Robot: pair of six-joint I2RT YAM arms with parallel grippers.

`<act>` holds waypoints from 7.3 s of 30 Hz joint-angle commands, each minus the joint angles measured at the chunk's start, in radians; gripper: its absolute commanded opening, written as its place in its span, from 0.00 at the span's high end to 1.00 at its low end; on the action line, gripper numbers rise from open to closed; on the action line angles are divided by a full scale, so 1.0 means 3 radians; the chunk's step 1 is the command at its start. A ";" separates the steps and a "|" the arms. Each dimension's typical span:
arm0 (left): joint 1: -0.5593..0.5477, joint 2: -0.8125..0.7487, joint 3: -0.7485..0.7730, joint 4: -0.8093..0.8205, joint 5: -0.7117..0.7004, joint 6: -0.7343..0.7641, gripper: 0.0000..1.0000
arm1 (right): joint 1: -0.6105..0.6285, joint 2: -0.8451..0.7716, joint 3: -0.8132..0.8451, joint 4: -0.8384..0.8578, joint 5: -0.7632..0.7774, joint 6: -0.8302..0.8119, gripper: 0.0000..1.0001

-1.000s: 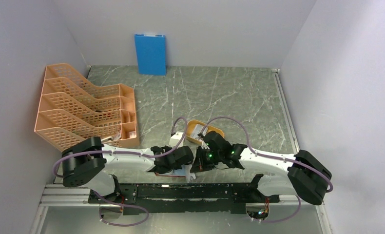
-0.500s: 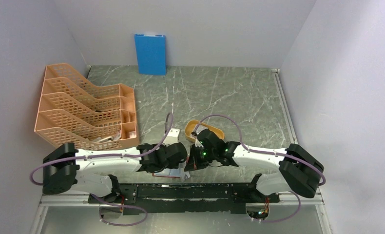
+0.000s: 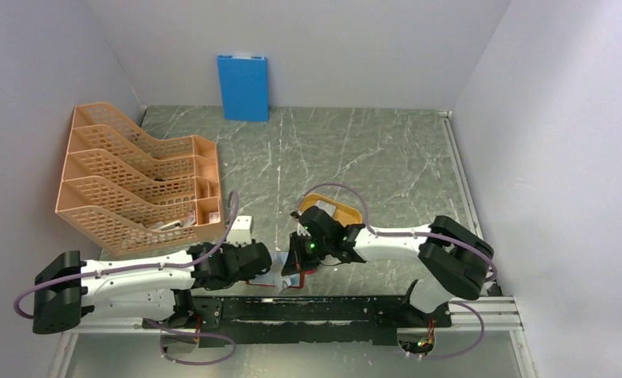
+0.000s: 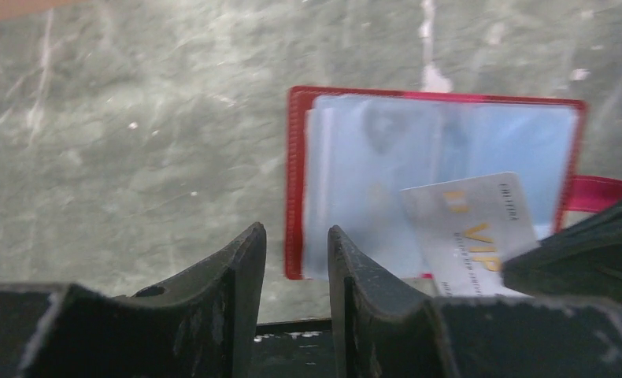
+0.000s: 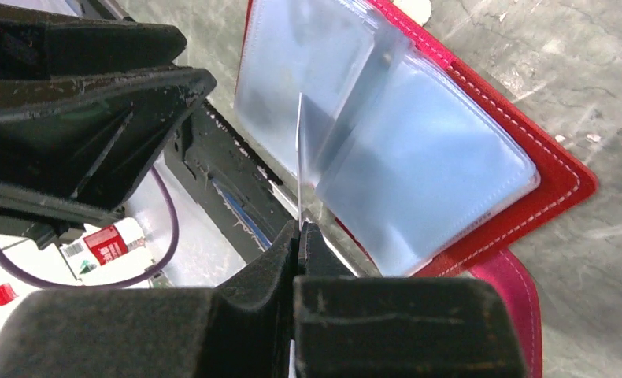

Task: Put the credit cards into the card holder
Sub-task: Insert the credit card into the card holder.

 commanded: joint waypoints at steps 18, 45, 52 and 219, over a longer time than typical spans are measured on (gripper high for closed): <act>0.0331 -0.0905 -0.0642 0.0474 0.0149 -0.0191 0.40 | 0.0132 -0.0518 0.0168 -0.0290 0.0499 -0.0068 1.00; 0.0784 -0.0790 -0.1374 0.1805 0.1445 -0.0218 0.40 | 0.0132 -0.0884 -0.0618 0.0285 0.0908 0.0259 1.00; 0.0782 -0.0870 -0.1197 0.1449 0.1272 -0.0144 0.42 | 0.0115 -0.0893 -0.0680 0.0214 0.0966 0.0431 1.00; 0.0784 -0.0734 -0.1183 0.1005 0.1083 -0.0076 0.57 | -0.0112 0.0083 -0.1295 0.2114 0.0665 0.0944 1.00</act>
